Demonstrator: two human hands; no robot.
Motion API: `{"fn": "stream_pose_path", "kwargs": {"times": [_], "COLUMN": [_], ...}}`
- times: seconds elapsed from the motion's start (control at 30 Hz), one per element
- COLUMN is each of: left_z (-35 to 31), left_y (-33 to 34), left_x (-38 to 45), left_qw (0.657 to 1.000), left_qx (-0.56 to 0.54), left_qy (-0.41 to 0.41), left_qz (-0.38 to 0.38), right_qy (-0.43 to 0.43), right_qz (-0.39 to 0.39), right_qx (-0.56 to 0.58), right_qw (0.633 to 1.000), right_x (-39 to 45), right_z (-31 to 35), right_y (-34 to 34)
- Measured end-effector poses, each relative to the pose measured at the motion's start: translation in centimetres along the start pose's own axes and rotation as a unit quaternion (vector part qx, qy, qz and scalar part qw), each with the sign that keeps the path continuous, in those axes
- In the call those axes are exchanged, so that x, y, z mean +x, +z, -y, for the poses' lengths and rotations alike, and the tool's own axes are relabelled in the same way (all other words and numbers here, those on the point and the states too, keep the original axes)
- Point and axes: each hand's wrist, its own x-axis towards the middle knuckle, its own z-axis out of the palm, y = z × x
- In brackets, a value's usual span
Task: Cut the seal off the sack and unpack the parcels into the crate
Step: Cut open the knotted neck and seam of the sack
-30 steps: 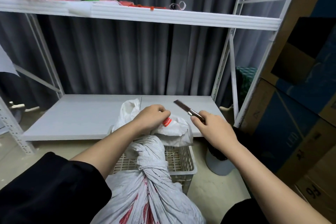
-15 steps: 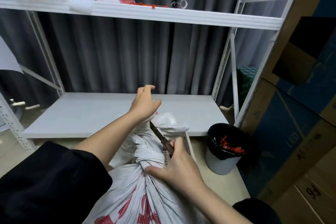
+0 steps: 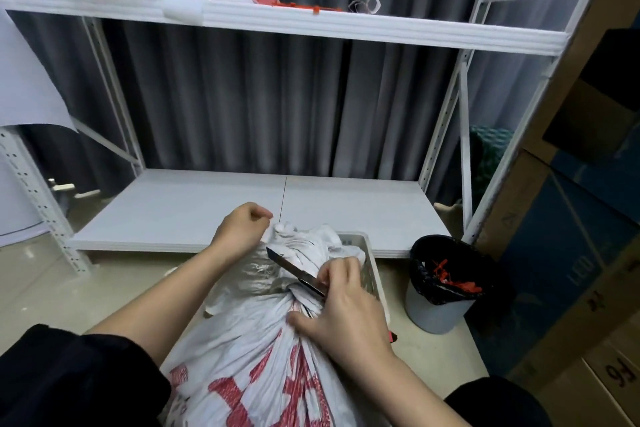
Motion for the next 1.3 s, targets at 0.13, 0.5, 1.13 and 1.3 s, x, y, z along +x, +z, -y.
{"fn": "stream_pose_path", "kwargs": {"times": [0.13,0.5,1.13,1.3], "left_z": [0.1,-0.2,0.6,1.0], "left_y": [-0.3,1.9,6.0,3.2], "left_x": [-0.5,-3.9,0.3,0.0], "left_qw": [0.992,0.968,0.975,0.970], "left_qx": [-0.038,0.165,-0.099,-0.088], "left_qy": [0.035,0.158,-0.157,-0.197], "left_qz": [-0.114,0.105,0.121,0.110], "right_qy": [0.054,0.343,0.357,0.403], "right_qz": [-0.051,-0.084,-0.061,-0.135], "right_qx": [0.014,0.536,0.611,0.568], "right_qw": [0.997,0.767,0.704,0.705], "right_x": [2.3,8.5,7.8,8.2], "right_z": [-1.9,-7.8,-7.9,-11.3], "right_y": [0.9,2.2,6.6,5.8]}}
